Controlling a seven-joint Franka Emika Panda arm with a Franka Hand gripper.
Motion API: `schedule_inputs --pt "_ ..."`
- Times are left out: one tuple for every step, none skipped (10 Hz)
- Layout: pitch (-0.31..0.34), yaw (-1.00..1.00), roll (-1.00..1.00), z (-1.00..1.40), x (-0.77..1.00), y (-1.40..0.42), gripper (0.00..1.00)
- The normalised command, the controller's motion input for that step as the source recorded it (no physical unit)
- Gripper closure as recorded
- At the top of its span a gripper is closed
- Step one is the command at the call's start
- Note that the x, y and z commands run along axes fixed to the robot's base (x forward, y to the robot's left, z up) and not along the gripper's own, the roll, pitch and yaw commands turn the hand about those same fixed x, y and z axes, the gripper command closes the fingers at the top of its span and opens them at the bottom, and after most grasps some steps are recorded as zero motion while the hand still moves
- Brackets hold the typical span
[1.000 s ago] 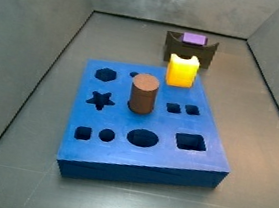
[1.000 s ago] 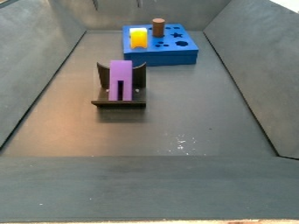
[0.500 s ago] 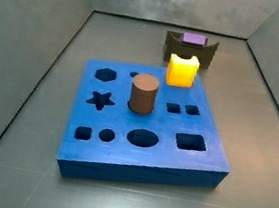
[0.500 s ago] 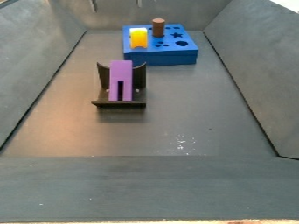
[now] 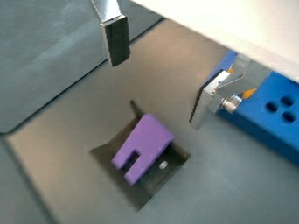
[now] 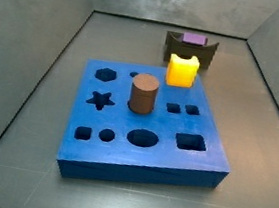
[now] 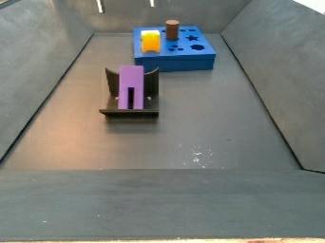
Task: Pick up the double-square object. Move up. Place the double-square object on the fixture. Regrasp the double-square object. Move to above the board. Insert the double-square object.
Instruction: Regrasp the double-square object.
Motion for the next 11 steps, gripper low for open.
schedule_inputs --pt "-0.001 0.05 1.0 0.01 0.0 -0.03 0.0" --pt "0.005 0.05 1.0 -0.01 0.02 -0.02 0.0" --pt "0.012 0.05 1.0 -0.01 0.03 -0.02 0.0" --pt "0.021 0.05 1.0 -0.01 0.04 -0.03 0.0" --pt "0.038 0.06 1.0 -0.02 0.06 -0.03 0.0" --pt "0.056 0.07 1.0 -0.01 0.07 -0.03 0.0" --pt "0.071 0.07 1.0 -0.01 0.08 -0.03 0.0" --pt "0.106 0.09 1.0 -0.01 0.09 -0.04 0.0" --pt "0.131 0.11 0.86 -0.02 0.1 -0.04 0.0" --pt "0.128 0.13 0.67 -0.02 0.1 -0.04 0.0" --pt "0.123 0.13 0.54 -0.02 0.1 -0.05 0.0"
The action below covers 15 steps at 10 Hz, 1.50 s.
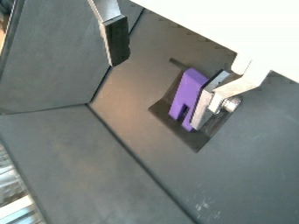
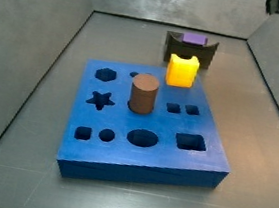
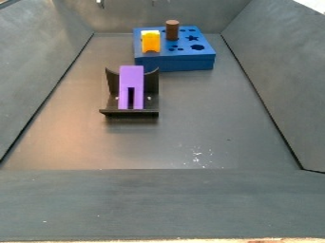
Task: Pick up the double-square object. Move up. Place the double-square object on the fixture. Regrasp the double-square object. Move to above the board. Insert the double-square object.
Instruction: Regrasp the double-square object.
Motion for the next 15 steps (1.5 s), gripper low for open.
schedule_inputs --pt "0.106 0.15 0.32 -0.01 0.1 -0.04 0.0" --pt "0.082 0.16 0.23 -0.01 0.09 -0.03 0.0" --pt "0.045 0.11 0.07 -1.0 0.03 0.07 0.0" --pt "0.029 0.11 0.06 -1.0 0.04 0.07 0.0" --pt "-0.019 0.11 0.05 -1.0 0.05 0.07 0.0" --pt "-0.036 0.1 0.05 -1.0 0.05 0.07 0.0" --pt "-0.062 0.08 0.06 -1.0 0.06 0.06 0.0" --pt "-0.078 0.07 0.06 -1.0 0.07 0.06 0.0" --pt "-0.079 0.05 0.06 -1.0 0.08 0.06 0.0" --pt "-0.079 0.03 0.06 -1.0 0.09 0.05 0.0" --pt "-0.072 0.01 0.07 -1.0 0.1 0.04 0.0" --pt "-0.06 0.0 0.07 -1.0 0.11 0.04 0.0" --pt "-0.041 -0.01 0.08 -1.0 0.12 0.03 0.0" --pt "-0.029 -0.01 0.07 -0.87 0.12 0.02 0.0" --pt "-0.018 -0.01 0.07 -0.73 0.1 0.02 0.0"
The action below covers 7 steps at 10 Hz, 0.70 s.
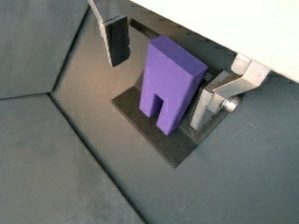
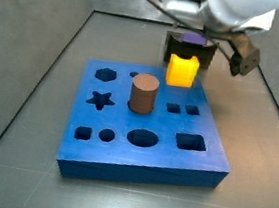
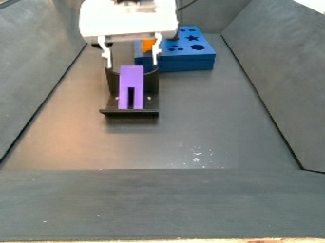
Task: Pick up the double-square object. Move up. Place the double-square object on the fixture. Regrasp the double-square object. Move to above the board. Insert the double-square object.
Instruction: Regrasp the double-square object, then move to above the board.
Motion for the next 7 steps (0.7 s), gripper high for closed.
schedule_inputs --pt "-0.012 0.0 0.07 -0.6 0.09 0.01 0.0" --pt "-0.011 0.01 0.07 -0.42 0.08 0.01 0.0" --pt "-0.012 0.02 0.07 -0.29 0.07 0.0 0.0" --pt "-0.008 0.02 0.07 -0.21 0.06 0.0 0.0" --pt "0.0 0.0 0.0 0.0 0.0 0.0 1.0" --pt "0.289 0.04 0.27 1.0 0.15 0.45 1.0" --pt "0.283 0.05 0.24 1.0 0.15 0.45 1.0"
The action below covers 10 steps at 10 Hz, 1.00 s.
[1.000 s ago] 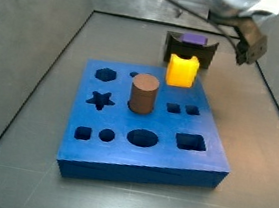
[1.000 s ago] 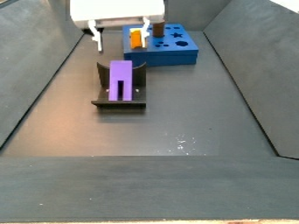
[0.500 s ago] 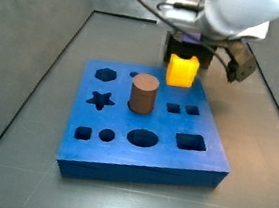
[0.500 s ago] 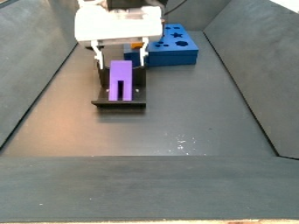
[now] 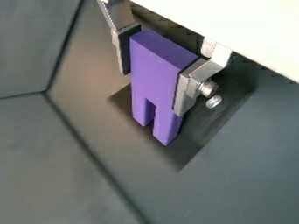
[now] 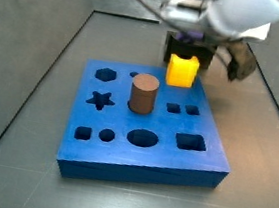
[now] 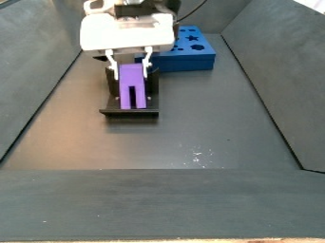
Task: Pick up the double-square object. Move up. Place the double-square object on the fixture. Regrasp the double-square object. Move to above the board. Insert the double-square object.
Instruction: Move to above the board.
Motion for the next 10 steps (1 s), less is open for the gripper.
schedule_inputs --pt "0.251 0.09 0.17 1.0 0.15 0.43 1.0" --pt "0.217 0.15 0.11 1.0 0.15 0.41 1.0" --pt "0.181 0.19 0.05 1.0 0.15 0.39 1.0" --pt "0.153 0.21 0.01 1.0 0.15 0.38 1.0" --pt "0.116 0.21 -0.01 1.0 0.14 0.36 1.0" --pt "0.07 0.21 -0.02 1.0 0.14 0.34 1.0" --pt "0.046 0.19 -0.02 1.0 0.14 0.33 1.0" --pt "0.026 0.17 -0.03 1.0 0.14 0.3 1.0" --pt "0.014 0.15 -0.02 1.0 0.13 0.28 1.0" --pt "0.002 0.12 -0.02 1.0 0.13 0.26 1.0"
